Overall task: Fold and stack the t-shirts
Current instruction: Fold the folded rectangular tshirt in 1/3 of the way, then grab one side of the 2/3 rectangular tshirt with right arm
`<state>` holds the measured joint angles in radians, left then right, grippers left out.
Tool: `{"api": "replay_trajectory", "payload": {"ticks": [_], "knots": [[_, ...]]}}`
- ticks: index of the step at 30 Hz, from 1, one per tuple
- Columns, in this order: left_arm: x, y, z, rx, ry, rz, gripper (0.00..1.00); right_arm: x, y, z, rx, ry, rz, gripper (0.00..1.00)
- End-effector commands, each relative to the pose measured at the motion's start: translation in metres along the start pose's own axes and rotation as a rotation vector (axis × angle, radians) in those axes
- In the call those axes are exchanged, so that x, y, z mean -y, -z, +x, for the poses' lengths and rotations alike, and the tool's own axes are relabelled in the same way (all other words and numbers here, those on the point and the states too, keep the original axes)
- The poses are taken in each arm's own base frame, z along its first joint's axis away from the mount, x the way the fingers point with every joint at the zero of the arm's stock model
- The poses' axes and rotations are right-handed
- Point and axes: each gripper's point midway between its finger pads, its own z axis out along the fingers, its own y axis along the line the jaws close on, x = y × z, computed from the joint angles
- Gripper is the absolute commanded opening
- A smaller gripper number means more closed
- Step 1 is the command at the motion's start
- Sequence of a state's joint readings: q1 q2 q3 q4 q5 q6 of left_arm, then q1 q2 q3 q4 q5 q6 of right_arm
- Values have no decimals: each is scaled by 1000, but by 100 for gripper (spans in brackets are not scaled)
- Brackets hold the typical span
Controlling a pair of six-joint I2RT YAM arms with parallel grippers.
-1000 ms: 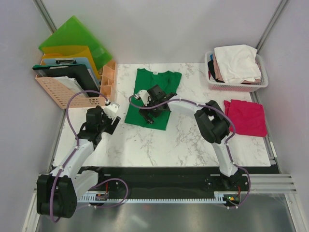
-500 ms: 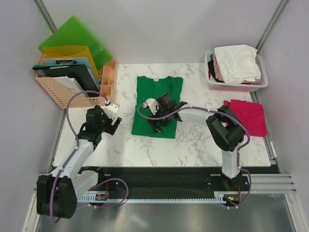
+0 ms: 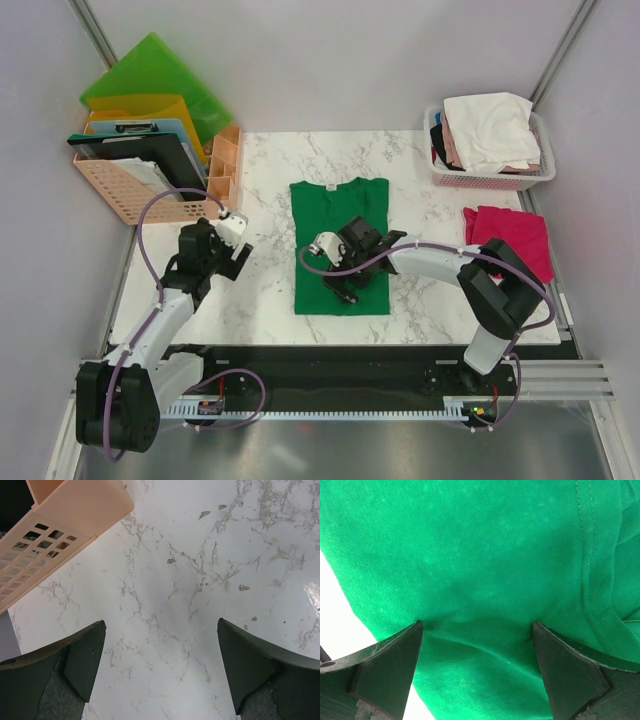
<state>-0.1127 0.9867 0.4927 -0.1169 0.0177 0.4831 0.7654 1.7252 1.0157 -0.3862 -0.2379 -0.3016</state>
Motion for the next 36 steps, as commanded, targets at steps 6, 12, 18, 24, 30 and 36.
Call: {"api": "replay_trajectory", "payload": {"ticks": [6, 12, 18, 24, 30, 36], "knots": [[0, 2, -6, 43, -4, 1, 100, 31, 84, -101, 147, 115, 205, 98], [0, 5, -5, 48, 1, -9, 100, 28, 289, -235, 701, 195, 420, 98], [0, 14, -13, 72, 4, 5, 100, 63, 374, -180, 761, 191, 785, 98], [-52, 110, -135, 419, 164, -68, 100, 106, 364, -77, 691, -44, 804, 98], [-91, 123, -141, 367, 307, -182, 100, 149, 330, -32, 667, -352, 767, 98], [-119, 133, -109, 395, 262, -447, 100, 202, 355, 20, 695, -571, 1106, 98]]}}
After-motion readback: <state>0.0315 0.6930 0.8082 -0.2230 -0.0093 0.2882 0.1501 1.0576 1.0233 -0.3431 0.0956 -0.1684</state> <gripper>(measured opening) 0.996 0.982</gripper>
